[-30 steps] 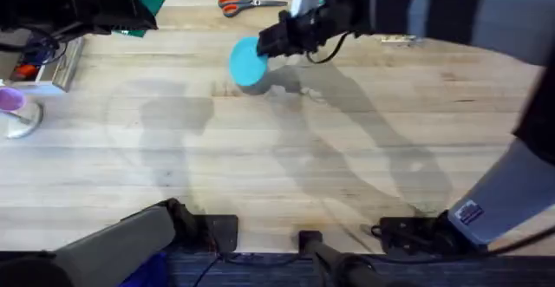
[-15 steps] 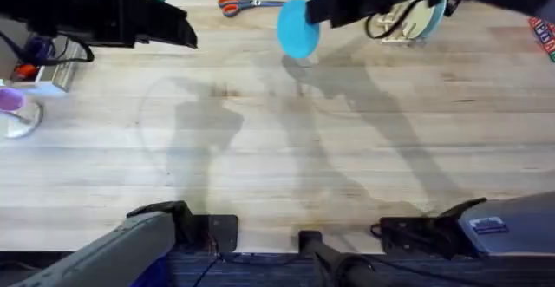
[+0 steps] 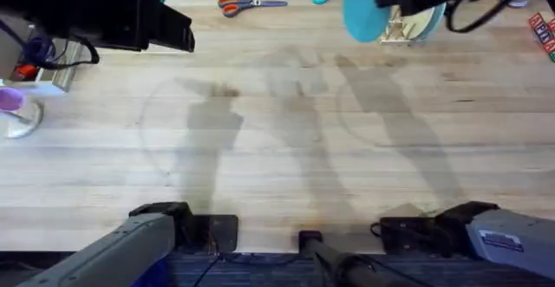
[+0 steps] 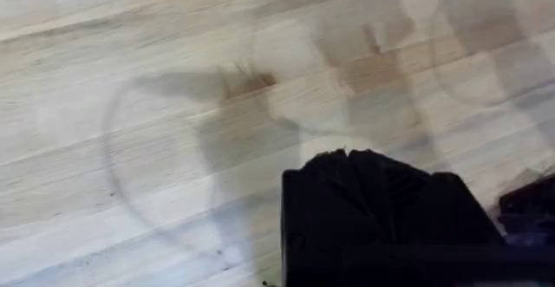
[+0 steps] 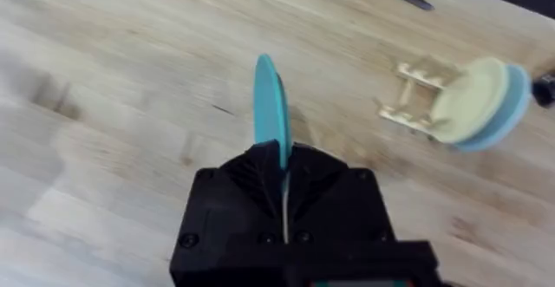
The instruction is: Pick up the plates from the table one by one and place each into a slot on the dish rack.
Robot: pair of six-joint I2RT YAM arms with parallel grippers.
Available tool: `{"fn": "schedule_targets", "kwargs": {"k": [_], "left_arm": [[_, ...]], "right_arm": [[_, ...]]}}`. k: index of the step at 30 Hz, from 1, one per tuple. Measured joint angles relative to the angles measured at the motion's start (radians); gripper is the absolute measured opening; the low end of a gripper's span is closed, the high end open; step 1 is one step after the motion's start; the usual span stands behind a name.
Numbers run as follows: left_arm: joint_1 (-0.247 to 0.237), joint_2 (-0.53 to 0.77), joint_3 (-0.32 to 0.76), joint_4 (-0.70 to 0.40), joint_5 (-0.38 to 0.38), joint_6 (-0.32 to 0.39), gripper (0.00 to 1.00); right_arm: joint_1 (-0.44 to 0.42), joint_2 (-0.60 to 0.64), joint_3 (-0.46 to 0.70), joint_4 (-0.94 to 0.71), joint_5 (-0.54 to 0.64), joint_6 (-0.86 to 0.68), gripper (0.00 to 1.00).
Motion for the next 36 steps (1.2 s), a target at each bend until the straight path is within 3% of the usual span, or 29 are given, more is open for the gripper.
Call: {"fn": "schedule_targets", "kwargs": {"k": [12, 14, 18, 19, 28, 36], "left_arm": [[0.000, 0.000, 0.000, 0.000, -0.008, -0.001, 0.081], [0.000, 0.000, 0.000, 0.001, -0.009, -0.001, 0.304], [0.000, 0.000, 0.000, 0.000, -0.011, -0.004, 0.920], [0.000, 0.000, 0.000, 0.000, -0.012, -0.006, 0.974], [0.000, 0.000, 0.000, 0.000, -0.016, -0.006, 0.995], [0.000, 0.000, 0.000, -0.001, -0.016, -0.006, 0.995]], "right_arm": [[-0.018, -0.084, 0.000, -0.052, 0.211, 0.017, 0.028], [-0.029, -0.084, 0.000, -0.056, 0.217, 0.030, 0.028], [-0.076, -0.084, 0.000, -0.059, 0.229, 0.072, 0.028], [-0.089, -0.084, 0.000, -0.060, 0.230, 0.079, 0.028], [-0.196, -0.084, 0.000, -0.054, 0.233, 0.085, 0.028], [-0.221, -0.084, 0.000, -0.054, 0.233, 0.067, 0.028]]}}
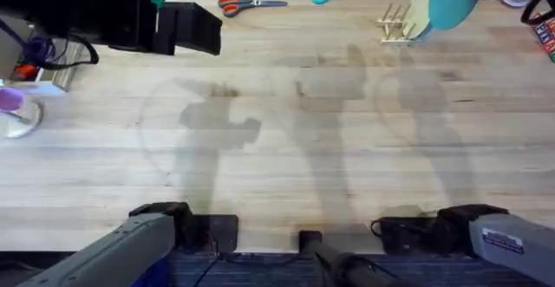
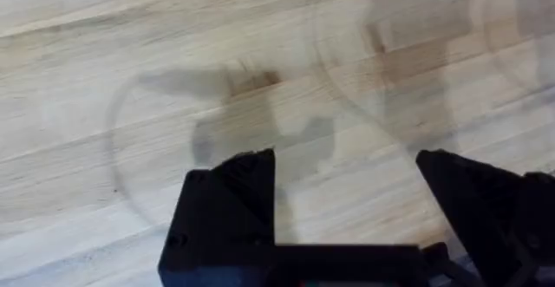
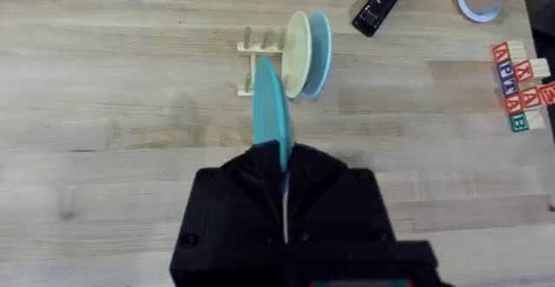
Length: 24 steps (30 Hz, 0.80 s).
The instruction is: Pick up the plates from the table one by one and place each into a slot on the dish rack.
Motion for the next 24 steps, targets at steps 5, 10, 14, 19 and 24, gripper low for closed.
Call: {"fn": "schedule_targets", "kwargs": {"k": [5, 10, 14, 19, 24], "left_arm": [[0.000, 0.000, 0.000, -0.004, 0.000, 0.000, 0.995], [0.000, 0.000, 0.000, -0.003, 0.000, 0.000, 0.995], [0.000, 0.000, 0.000, -0.003, 0.000, 0.000, 0.995], [0.000, 0.000, 0.000, -0.003, 0.000, 0.000, 0.995], [0.000, 0.000, 0.000, -0.011, -0.001, 0.000, 0.995]], "right_arm": [[-0.030, 0.000, 0.000, 0.009, 0.000, -0.006, 0.028], [-0.040, 0.001, 0.000, 0.047, 0.000, -0.008, 0.028], [-0.040, 0.013, 0.000, 0.050, 0.000, -0.016, 0.028], [-0.040, 0.062, 0.000, 0.050, 0.000, -0.022, 0.028], [-0.040, 0.100, 0.000, 0.051, 0.000, -0.026, 0.028]]}}
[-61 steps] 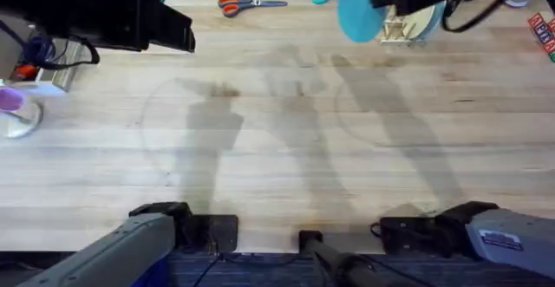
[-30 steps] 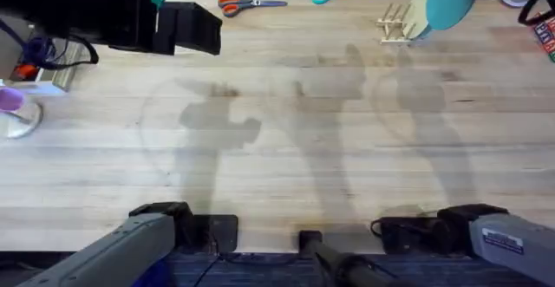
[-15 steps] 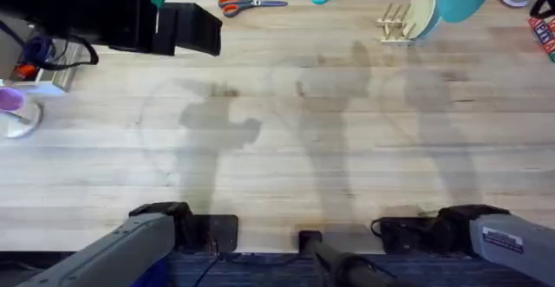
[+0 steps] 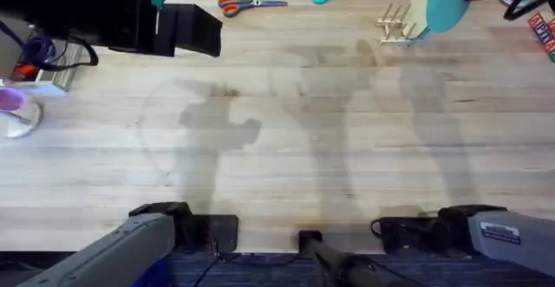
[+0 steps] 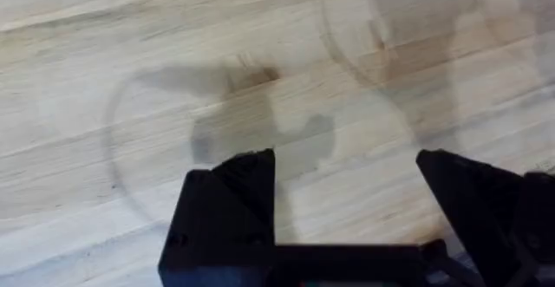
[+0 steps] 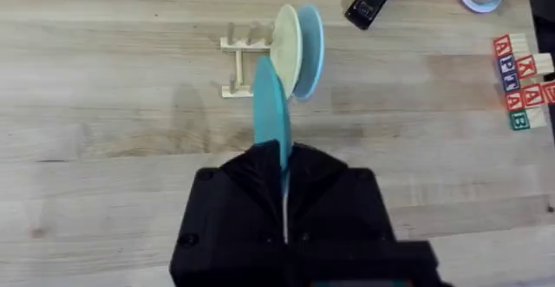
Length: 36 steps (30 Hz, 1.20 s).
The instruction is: Pick up the plates from the table one by one and place each into a slot on the dish rack.
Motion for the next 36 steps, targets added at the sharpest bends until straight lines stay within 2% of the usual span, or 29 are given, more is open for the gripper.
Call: {"fn": "schedule_targets", "kwargs": {"k": [36], "left_arm": [[0.000, 0.000, 0.000, -0.020, -0.002, 0.000, 0.996]], "right_arm": [[-0.042, 0.192, 0.000, 0.181, 0.000, -0.019, 0.028]]}}
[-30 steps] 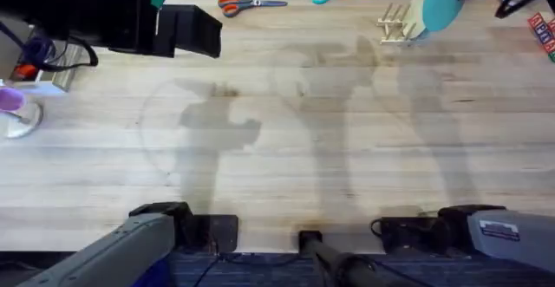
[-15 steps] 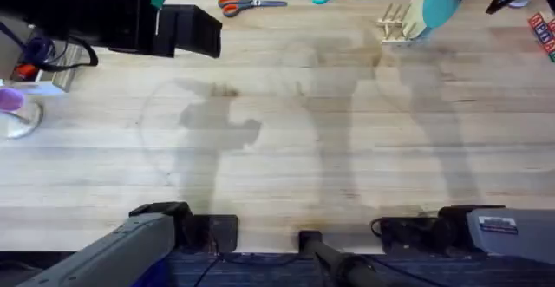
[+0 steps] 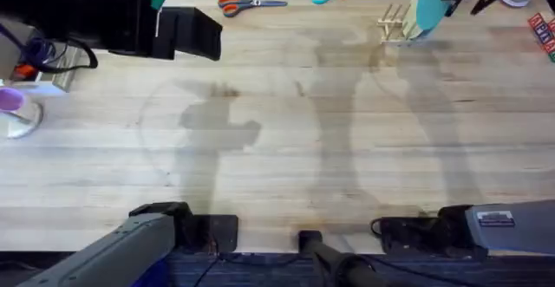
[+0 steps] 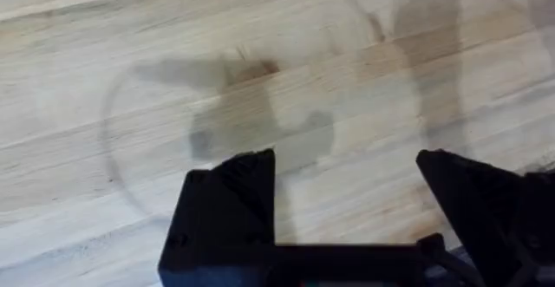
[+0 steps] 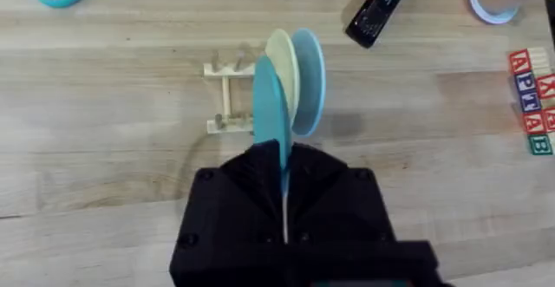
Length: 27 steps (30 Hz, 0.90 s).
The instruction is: Pick up the plates from the table one by one and place each into a slot on the dish rack.
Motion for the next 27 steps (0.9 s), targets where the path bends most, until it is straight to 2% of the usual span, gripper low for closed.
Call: {"fn": "schedule_targets", "kwargs": {"k": [27], "left_arm": [[0.000, 0.000, 0.000, 0.000, 0.000, 0.000, 0.995]], "right_arm": [[-0.019, 0.058, 0.000, 0.127, 0.000, -0.022, 0.028]]}}
